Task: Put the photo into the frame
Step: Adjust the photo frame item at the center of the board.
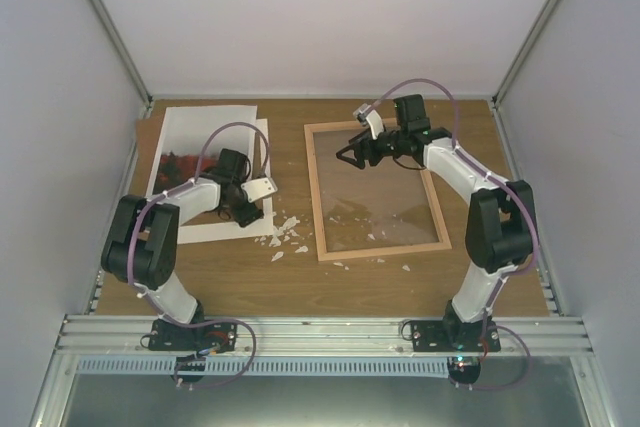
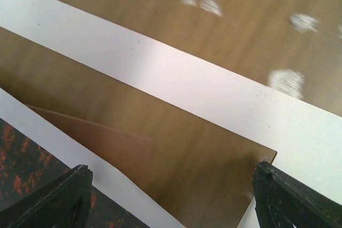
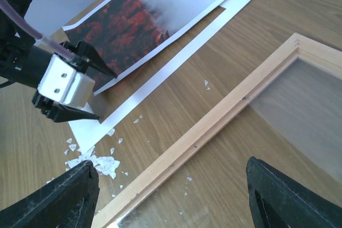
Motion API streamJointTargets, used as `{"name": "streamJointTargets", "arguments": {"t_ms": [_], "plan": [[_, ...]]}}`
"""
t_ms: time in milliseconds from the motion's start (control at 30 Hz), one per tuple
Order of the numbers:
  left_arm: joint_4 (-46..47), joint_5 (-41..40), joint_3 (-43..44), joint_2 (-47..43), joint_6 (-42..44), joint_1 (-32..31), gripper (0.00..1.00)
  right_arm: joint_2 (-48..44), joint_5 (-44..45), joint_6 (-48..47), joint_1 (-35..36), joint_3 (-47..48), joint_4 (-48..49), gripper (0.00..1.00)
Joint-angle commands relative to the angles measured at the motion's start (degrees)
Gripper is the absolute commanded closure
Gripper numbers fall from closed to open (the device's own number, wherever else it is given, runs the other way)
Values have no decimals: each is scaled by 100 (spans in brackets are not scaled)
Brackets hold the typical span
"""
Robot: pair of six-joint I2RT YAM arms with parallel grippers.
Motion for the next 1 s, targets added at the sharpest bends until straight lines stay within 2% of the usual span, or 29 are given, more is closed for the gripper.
{"name": "streamJointTargets", "arguments": {"t_ms": [0, 267, 400, 567, 667, 833, 967], "plan": [[-882, 353, -237, -348, 166, -52, 18, -269, -207, -122, -23, -179, 246, 24], [-1235, 730, 35, -578, -296, 4, 19, -252, -508, -68, -13, -351, 341, 24], [-1285, 1052, 213, -642, -375, 97, 22, -206, -645, -12, 33, -407, 344, 25], [-1631, 1848, 112, -1238, -135, 441, 28, -253, -652, 31, 348, -507, 500, 26], [-2084, 2263, 83, -1436, 9, 918, 31, -136, -466, -71, 709, -415, 424, 27], [-2153, 2046, -457, -2037, 18, 1545, 33, 554, 282, -549, 1356, 383, -333, 28], [-2237, 2070, -756, -2382, 76, 1541, 32, 842, -21, -380, 1576, 621, -377, 28]]}}
